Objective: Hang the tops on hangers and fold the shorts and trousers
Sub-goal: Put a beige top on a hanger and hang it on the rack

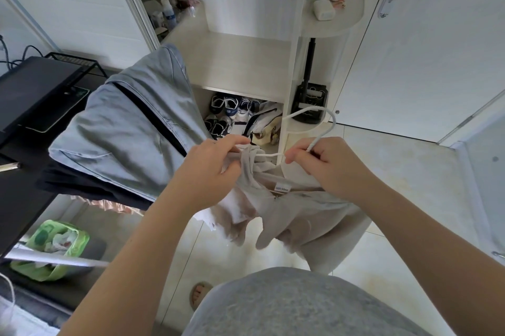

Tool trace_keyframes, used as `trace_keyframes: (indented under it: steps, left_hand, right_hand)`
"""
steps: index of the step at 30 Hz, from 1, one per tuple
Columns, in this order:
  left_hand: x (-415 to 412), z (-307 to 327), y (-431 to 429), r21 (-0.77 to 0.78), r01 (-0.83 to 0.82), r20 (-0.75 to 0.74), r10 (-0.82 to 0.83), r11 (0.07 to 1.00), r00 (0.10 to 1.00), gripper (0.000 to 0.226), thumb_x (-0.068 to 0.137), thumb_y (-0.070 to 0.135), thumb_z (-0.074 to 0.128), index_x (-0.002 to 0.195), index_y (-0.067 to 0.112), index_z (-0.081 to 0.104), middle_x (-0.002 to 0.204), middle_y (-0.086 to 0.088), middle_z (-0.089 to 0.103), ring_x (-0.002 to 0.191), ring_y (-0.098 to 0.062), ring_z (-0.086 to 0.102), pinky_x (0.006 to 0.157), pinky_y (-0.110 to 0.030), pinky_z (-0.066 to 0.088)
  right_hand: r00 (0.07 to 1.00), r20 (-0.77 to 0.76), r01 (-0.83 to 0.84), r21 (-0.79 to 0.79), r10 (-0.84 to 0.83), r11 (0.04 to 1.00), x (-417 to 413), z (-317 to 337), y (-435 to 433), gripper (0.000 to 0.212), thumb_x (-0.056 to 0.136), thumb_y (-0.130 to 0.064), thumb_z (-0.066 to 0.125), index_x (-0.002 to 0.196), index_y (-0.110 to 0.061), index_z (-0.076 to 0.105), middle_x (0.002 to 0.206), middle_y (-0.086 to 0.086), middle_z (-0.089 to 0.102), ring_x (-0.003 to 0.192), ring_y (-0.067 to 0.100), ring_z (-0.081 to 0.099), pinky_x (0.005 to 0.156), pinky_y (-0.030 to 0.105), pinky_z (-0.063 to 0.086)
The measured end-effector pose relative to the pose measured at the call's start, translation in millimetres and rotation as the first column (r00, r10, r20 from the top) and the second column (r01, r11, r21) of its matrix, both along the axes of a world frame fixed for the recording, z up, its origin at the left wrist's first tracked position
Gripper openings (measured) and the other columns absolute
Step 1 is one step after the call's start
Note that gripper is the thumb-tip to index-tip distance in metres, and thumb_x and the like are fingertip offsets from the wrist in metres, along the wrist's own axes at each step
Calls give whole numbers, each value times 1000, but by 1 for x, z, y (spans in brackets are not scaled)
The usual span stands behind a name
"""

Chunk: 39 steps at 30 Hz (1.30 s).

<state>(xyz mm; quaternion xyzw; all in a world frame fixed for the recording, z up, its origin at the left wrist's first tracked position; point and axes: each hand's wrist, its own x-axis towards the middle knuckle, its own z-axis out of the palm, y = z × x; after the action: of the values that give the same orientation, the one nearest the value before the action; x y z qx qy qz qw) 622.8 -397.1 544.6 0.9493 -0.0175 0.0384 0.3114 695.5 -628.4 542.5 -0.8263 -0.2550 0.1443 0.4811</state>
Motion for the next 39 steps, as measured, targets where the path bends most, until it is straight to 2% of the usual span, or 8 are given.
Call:
trace_keyframes:
  steps: [5, 7, 10, 17, 25, 31, 34, 39]
  left_hand:
    - [6, -11, -2, 11, -52, 79, 51, 999, 996, 19, 94, 4, 54, 99, 14, 70, 80, 2, 65, 77, -19, 55, 70, -40, 47]
    - [7, -14, 3, -37, -83, 153, 88, 996, 984, 20, 93, 3, 54, 94, 14, 70, 75, 9, 61, 72, -9, 53, 65, -31, 42]
    - [7, -17, 19, -119, -192, 170, 211, 974, 963, 19, 95, 5, 55, 97, 17, 71, 79, 3, 63, 72, -14, 54, 64, -32, 43]
    - [0, -11, 46, -128, -175, 236, 201, 976, 951, 32, 96, -4, 54, 111, 15, 74, 89, 5, 65, 82, -1, 57, 73, -9, 40]
    - [-2, -11, 54, -61, -170, 249, 180, 984, 952, 35, 96, -6, 54, 113, 16, 75, 75, 6, 56, 72, -5, 53, 61, -9, 35]
    - [0, -10, 50, -66, -133, 216, 145, 989, 966, 36, 97, -4, 54, 113, 21, 76, 74, -1, 55, 70, -10, 51, 63, -23, 38]
    - [2, -13, 40, -56, -91, 174, 99, 994, 980, 34, 98, -4, 53, 114, 17, 76, 74, -1, 57, 73, -8, 52, 61, -19, 37]
    - [2, -15, 33, -63, -80, 97, 86, 995, 992, 37, 99, 2, 51, 113, 25, 75, 72, 2, 57, 75, -11, 53, 64, -29, 42]
  right_hand:
    - [998, 11, 55, 70, -56, 996, 3, -2, -1, 14, 93, -30, 67, 82, -36, 73, 67, -10, 67, 49, 3, 53, 48, 13, 40]
    - [996, 66, 59, 74, -64, 996, 7, -2, -6, 4, 91, -28, 71, 94, -29, 72, 85, -8, 72, 70, 6, 64, 66, 20, 50]
    - [990, 131, 68, -91, -56, 994, 17, -12, -26, 24, 89, -29, 73, 110, -36, 65, 100, -26, 66, 97, -10, 59, 81, 7, 42]
    - [994, -91, 0, -507, -53, 862, 42, -49, -77, 17, 92, -16, 66, 85, -1, 63, 75, 5, 58, 71, 22, 49, 60, 31, 34]
    - [949, 142, 312, -287, -282, 906, 53, -41, -73, 18, 89, -23, 70, 72, -26, 67, 67, -11, 64, 63, 11, 60, 63, 28, 47]
    - [987, 90, 149, -157, -136, 976, 41, -39, -51, 18, 95, -21, 61, 78, -23, 65, 67, 1, 60, 56, 5, 43, 52, 15, 33]
    - [988, 124, 107, -126, -91, 986, 34, -33, -34, 25, 92, -32, 54, 68, -28, 55, 60, -10, 54, 55, 3, 41, 53, 15, 33]
    - [993, 91, 73, -41, -69, 996, 27, -29, -15, 13, 97, -18, 57, 92, -29, 63, 78, -6, 68, 70, 17, 61, 66, 31, 48]
